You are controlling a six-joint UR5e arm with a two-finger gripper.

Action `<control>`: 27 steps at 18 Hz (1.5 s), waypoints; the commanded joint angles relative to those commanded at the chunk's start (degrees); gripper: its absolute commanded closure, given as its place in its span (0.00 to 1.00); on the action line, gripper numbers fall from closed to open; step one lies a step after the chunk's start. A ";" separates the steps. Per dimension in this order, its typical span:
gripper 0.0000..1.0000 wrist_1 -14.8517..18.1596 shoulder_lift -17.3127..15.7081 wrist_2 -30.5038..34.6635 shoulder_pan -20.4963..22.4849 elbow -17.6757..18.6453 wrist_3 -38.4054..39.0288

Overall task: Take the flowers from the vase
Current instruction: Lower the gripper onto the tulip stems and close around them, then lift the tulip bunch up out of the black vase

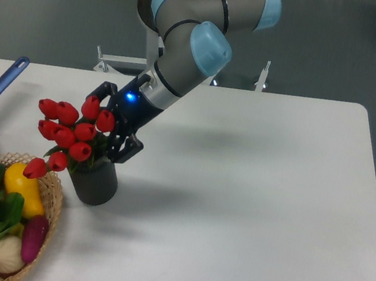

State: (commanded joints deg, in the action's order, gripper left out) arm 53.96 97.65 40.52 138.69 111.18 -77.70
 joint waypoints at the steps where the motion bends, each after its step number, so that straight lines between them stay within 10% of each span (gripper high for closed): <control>1: 0.98 0.00 0.00 -0.35 0.18 -0.09 -0.26; 27: 1.00 7.47 -11.78 -10.02 6.77 -6.06 5.88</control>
State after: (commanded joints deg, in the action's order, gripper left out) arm 61.44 85.87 30.51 145.46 105.12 -71.82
